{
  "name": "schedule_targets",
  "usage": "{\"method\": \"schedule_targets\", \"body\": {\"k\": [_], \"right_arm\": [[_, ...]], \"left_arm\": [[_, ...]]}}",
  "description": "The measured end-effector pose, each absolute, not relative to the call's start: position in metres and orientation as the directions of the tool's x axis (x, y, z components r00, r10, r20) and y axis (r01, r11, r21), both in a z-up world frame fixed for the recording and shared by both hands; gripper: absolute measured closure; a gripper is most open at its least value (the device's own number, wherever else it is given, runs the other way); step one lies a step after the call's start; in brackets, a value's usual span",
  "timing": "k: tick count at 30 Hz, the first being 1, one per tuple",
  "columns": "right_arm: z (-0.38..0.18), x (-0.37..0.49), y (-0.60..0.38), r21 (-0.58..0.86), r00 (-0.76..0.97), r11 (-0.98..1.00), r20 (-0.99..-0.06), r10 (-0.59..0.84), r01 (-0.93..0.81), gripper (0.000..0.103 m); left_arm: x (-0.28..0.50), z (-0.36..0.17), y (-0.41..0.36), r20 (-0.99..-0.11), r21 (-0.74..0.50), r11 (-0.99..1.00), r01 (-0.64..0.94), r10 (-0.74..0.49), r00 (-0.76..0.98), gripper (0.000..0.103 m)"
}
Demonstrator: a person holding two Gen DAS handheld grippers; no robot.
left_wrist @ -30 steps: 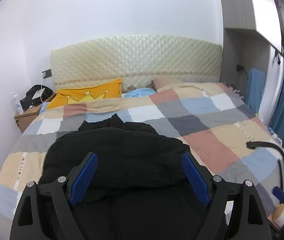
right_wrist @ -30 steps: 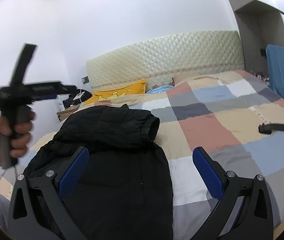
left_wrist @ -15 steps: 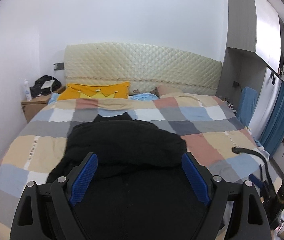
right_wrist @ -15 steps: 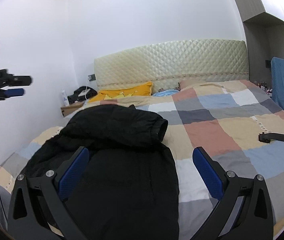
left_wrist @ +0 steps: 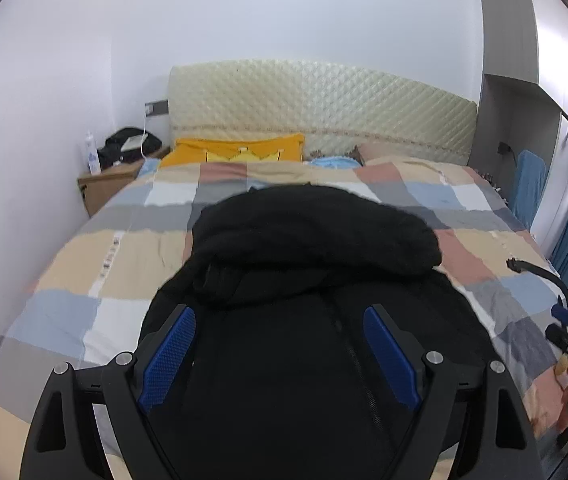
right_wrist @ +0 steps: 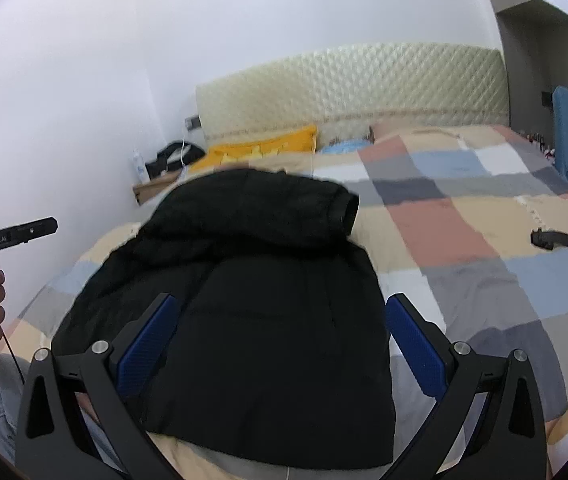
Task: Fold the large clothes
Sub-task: 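Grasp the jacket hem with both grippers and lift it toward the collar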
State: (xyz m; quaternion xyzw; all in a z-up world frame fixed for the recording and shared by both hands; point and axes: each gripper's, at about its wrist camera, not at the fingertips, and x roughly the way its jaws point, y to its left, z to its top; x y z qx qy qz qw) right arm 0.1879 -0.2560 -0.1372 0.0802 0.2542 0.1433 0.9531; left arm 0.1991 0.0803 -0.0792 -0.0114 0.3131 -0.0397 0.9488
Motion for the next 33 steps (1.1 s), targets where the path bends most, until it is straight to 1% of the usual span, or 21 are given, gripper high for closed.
{"method": "schedule_targets", "body": {"k": [4,6,7,9,11,15,17,19,22,27,28,29,31,33], "right_arm": [[-0.140,0.193,-0.253,0.205,0.813,0.952,-0.497,0.302,-0.228,0.000],[-0.140,0.200,-0.252,0.217,0.789,0.944,-0.519,0.328,-0.249,0.000],[-0.142,0.203,-0.253,0.227,0.775,0.940,-0.533,0.340,-0.256,0.000],[-0.145,0.211,-0.255,0.247,0.745,0.934,-0.564,0.356,-0.258,0.000],[-0.152,0.224,-0.261,0.281,0.698,0.926,-0.610,0.375,-0.251,0.000],[-0.174,0.253,-0.276,0.311,0.579,0.923,-0.719,0.384,-0.226,0.000],[-0.186,0.261,-0.285,0.307,0.544,0.932,-0.757,0.361,-0.191,0.000],[-0.201,0.269,-0.297,0.337,0.506,0.930,-0.783,0.362,-0.145,0.000],[-0.221,0.277,-0.307,0.419,0.448,0.902,-0.790,0.418,-0.103,0.000],[-0.262,0.282,-0.313,0.539,0.332,0.842,-0.792,0.512,-0.011,0.001],[-0.272,0.281,-0.314,0.571,0.308,0.821,-0.785,0.538,0.019,0.004],[-0.281,0.278,-0.314,0.592,0.293,0.804,-0.779,0.554,0.054,0.011],[-0.290,0.273,-0.312,0.580,0.280,0.810,-0.794,0.539,0.086,0.014],[-0.296,0.268,-0.308,0.584,0.268,0.806,-0.795,0.544,0.097,0.014]], "left_arm": [[0.202,-0.114,0.101,-0.630,-0.049,0.998,0.028,-0.053,0.774,0.017],[0.206,-0.130,0.113,-0.663,-0.076,0.997,-0.003,-0.048,0.747,0.017],[0.210,-0.137,0.121,-0.693,-0.117,0.993,-0.026,-0.063,0.718,0.017],[0.214,-0.141,0.135,-0.698,-0.200,0.979,-0.038,-0.115,0.707,0.017],[0.217,-0.143,0.145,-0.703,-0.234,0.970,-0.062,-0.125,0.701,0.017],[0.220,-0.152,0.154,-0.719,-0.274,0.958,-0.087,-0.144,0.679,0.017],[0.221,-0.157,0.160,-0.728,-0.296,0.949,-0.105,-0.153,0.669,0.017],[0.224,-0.159,0.164,-0.732,-0.311,0.943,-0.122,-0.156,0.663,0.017],[0.226,-0.163,0.166,-0.738,-0.329,0.936,-0.124,-0.173,0.653,0.017],[0.229,-0.168,0.162,-0.757,-0.288,0.945,-0.154,-0.126,0.641,0.017],[0.229,-0.168,0.162,-0.755,-0.284,0.945,-0.164,-0.115,0.646,0.017],[0.229,-0.168,0.162,-0.755,-0.280,0.946,-0.162,-0.113,0.646,0.017],[0.228,-0.168,0.157,-0.751,-0.270,0.951,-0.148,-0.112,0.650,0.017],[0.229,-0.169,0.155,-0.752,-0.265,0.953,-0.143,-0.112,0.649,0.017]]}}
